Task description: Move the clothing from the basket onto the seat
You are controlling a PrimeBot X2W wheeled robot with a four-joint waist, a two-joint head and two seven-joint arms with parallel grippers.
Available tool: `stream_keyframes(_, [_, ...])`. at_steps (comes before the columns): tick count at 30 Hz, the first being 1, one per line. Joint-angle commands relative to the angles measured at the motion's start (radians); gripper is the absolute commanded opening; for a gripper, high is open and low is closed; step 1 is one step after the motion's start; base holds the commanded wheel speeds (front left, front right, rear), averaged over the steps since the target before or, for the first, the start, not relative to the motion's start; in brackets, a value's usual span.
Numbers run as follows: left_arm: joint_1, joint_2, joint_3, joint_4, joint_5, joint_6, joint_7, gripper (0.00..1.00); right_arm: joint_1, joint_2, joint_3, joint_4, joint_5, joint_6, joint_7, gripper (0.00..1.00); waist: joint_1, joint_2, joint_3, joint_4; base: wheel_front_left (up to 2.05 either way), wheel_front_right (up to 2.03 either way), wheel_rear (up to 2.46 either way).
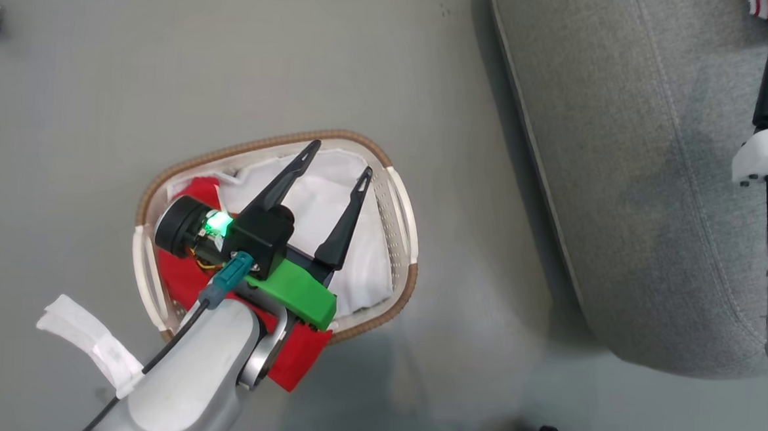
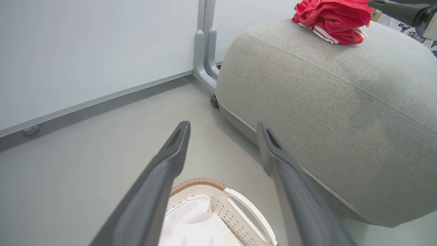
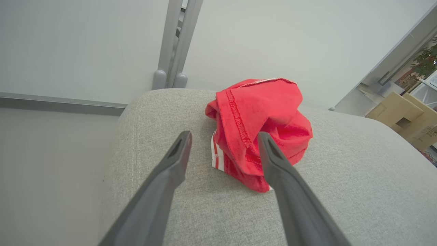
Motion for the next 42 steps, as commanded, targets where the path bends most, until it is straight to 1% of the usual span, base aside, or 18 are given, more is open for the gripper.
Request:
stream_keyframes(1, [0.018, -0.010, 0.011, 0.010, -0.014, 0.005, -0.011, 1.00, 0.027, -0.009, 0.009, -0.006, 0.007, -0.001, -0.004, 1.00, 0.0000, 0.0000, -0.088, 0.033, 0.00, 0.00, 0.00])
stream_keyframes(4, [0.038, -0.028, 0.036, 0.039, -0.032, 0.010, -0.027, 1.00, 0.049, -0.018, 0.030, -0.013, 0.012, -0.001, -0.004, 1.00, 0.0000, 0.0000, -0.154, 0.058, 0.00, 0.00, 0.00])
stream_keyframes(6, [0.055, -0.037, 0.061, 0.056, -0.046, 0.014, -0.030, 1.00, 0.056, -0.013, 0.043, -0.019, 0.020, -0.001, -0.005, 1.00, 0.0000, 0.0000, -0.192, 0.075, 0.00, 0.00, 0.00])
stream_keyframes(10, [0.098, -0.056, 0.133, 0.063, -0.065, 0.025, -0.033, 1.00, 0.092, -0.002, 0.079, -0.019, 0.040, -0.001, -0.005, 1.00, 0.0000, 0.0000, -0.264, 0.111, 0.00, 0.00, 0.00])
stream_keyframes(14, [0.179, -0.074, 0.233, 0.051, -0.071, 0.030, -0.031, 1.00, 0.145, 0.028, 0.095, -0.030, 0.074, -0.001, -0.005, 1.00, 0.0000, 0.0000, -0.327, 0.150, 0.00, 0.00, 0.00])
stream_keyframes(17, [0.239, -0.093, 0.305, 0.046, -0.064, 0.024, -0.031, 1.00, 0.191, 0.050, 0.108, -0.042, 0.104, -0.001, -0.004, 1.00, 0.0000, 0.0000, -0.362, 0.176, 0.00, 0.00, 0.00])
stream_keyframes(22, [0.332, -0.120, 0.410, 0.043, -0.040, 0.013, -0.031, 1.00, 0.282, 0.092, 0.138, -0.085, 0.134, -0.001, -0.004, 1.00, 0.0000, 0.0000, -0.402, 0.212, 0.00, 0.00, 0.00])
stream_keyframes(26, [0.397, -0.144, 0.488, 0.024, -0.021, 0.006, -0.031, 1.00, 0.358, 0.125, 0.172, -0.130, 0.166, -0.001, -0.005, 1.00, 0.0000, 0.0000, -0.423, 0.228, 0.00, 0.00, 0.00])
stream_keyframes(30, [0.456, -0.163, 0.539, 0.010, -0.005, -0.005, -0.031, 1.00, 0.446, 0.144, 0.202, -0.185, 0.161, -0.001, -0.004, 1.00, 0.0000, 0.0000, -0.447, 0.243, 0.00, 0.00, 0.00])
stream_keyframes(35, [0.506, -0.180, 0.581, -0.001, 0.019, -0.023, -0.031, 1.00, 0.557, 0.150, 0.243, -0.228, 0.214, -0.001, -0.005, 1.00, 0.0000, 0.0000, -0.475, 0.259, 0.00, 0.00, 0.00])
stream_keyframes(37, [0.522, -0.182, 0.592, -0.005, 0.029, -0.028, -0.031, 1.00, 0.591, 0.149, 0.256, -0.235, 0.244, -0.001, -0.004, 1.00, 0.0000, 0.0000, -0.485, 0.256, 0.00, 0.00, 0.00])
stream_keyframes(42, [0.551, -0.187, 0.612, -0.017, 0.042, -0.032, -0.031, 1.00, 0.642, 0.149, 0.294, -0.243, 0.256, -0.001, -0.004, 1.00, 0.0000, 0.0000, -0.510, 0.243, 0.00, 0.00, 0.00])
